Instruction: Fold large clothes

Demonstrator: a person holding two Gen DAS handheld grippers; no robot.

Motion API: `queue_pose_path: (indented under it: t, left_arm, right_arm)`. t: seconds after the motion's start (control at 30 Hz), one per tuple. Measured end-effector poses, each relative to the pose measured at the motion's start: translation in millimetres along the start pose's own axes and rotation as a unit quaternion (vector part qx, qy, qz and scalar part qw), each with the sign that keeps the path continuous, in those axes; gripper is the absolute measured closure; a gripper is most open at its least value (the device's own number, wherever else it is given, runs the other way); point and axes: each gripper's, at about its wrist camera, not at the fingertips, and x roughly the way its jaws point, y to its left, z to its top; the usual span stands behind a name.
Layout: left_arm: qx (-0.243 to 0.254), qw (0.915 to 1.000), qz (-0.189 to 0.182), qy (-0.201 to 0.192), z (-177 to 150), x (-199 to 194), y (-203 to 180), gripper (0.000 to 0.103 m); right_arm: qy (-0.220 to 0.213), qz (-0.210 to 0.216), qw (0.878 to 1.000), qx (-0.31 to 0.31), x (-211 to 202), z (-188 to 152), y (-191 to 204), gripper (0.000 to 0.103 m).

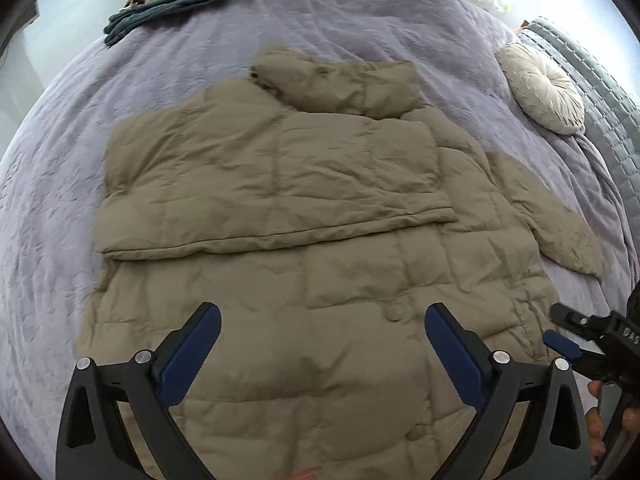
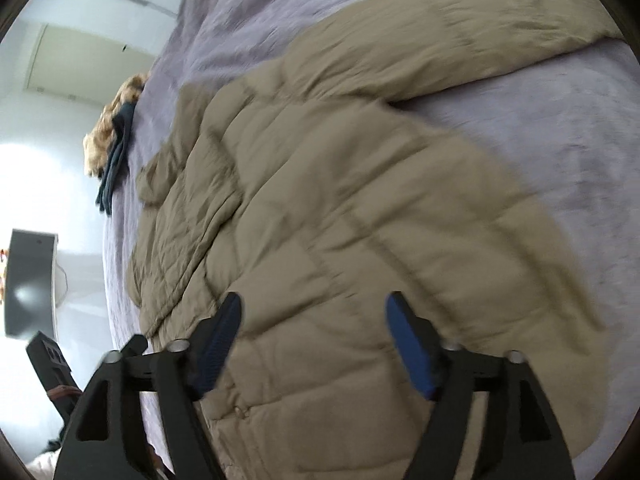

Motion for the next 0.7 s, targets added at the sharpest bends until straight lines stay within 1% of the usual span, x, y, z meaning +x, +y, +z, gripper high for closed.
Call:
queue_pose_path:
  t: [0.17,0.23,0.3,0.33,0.4,0.43,0.47,0.57,0.63,0.7]
  left_arm:
    - [0.009,0.9995,-0.002,0.031,3.5,16.0,-26.5,0.001]
    - [0.012,0.9994,-0.003,0.033,4.6,18.9,-35.7,0.001]
    - [0.019,0.9992,0.004,0.034,5.2,21.5,-45.6,0.001]
    - [0.024,0.9991,0.006,0.034,5.7,23.0,-50.5,0.001]
    - [0.035,0.9986,0.009,0.038,7.1,26.4,-59.2,0.001]
    - [0.035,0.9985,0.014,0.039,7.8,28.0,-62.2,0.001]
    - [0.032,0.9985,0.020,0.040,8.7,29.7,-64.2,0.001]
    - [0.028,0.9981,0.021,0.051,11.5,36.8,-69.1,0.001]
    - [0.029,0.9976,0.028,0.055,12.4,40.3,-73.4,0.001]
    - [0.031,0.9974,0.027,0.059,12.6,42.7,-77.7,0.001]
  right_arm:
    - [-0.034,0.002,0.998,0.048,-25.6,22.6,-43.2,0.019]
    - [-0.050,0.005,0.996,0.070,-36.7,33.7,-61.4,0.019]
    - [-0.065,0.006,0.995,0.079,-45.7,43.7,-74.3,0.018]
    - [-0.072,0.006,0.994,0.081,-49.8,48.3,-79.9,0.015]
    - [-0.086,0.011,0.992,0.086,-57.0,57.2,-92.3,0.003]
    - [-0.090,0.014,0.992,0.089,-59.4,60.3,-97.1,0.000]
    - [-0.098,0.016,0.991,0.093,-62.4,63.9,-103.4,0.000]
    - [-0.117,0.011,0.988,0.105,-68.2,74.7,-120.9,0.000]
    - [-0.133,-0.002,0.984,0.118,-72.4,81.9,-135.1,0.000]
    - [-0.123,-0.008,0.983,0.137,-71.0,94.5,-152.5,0.000]
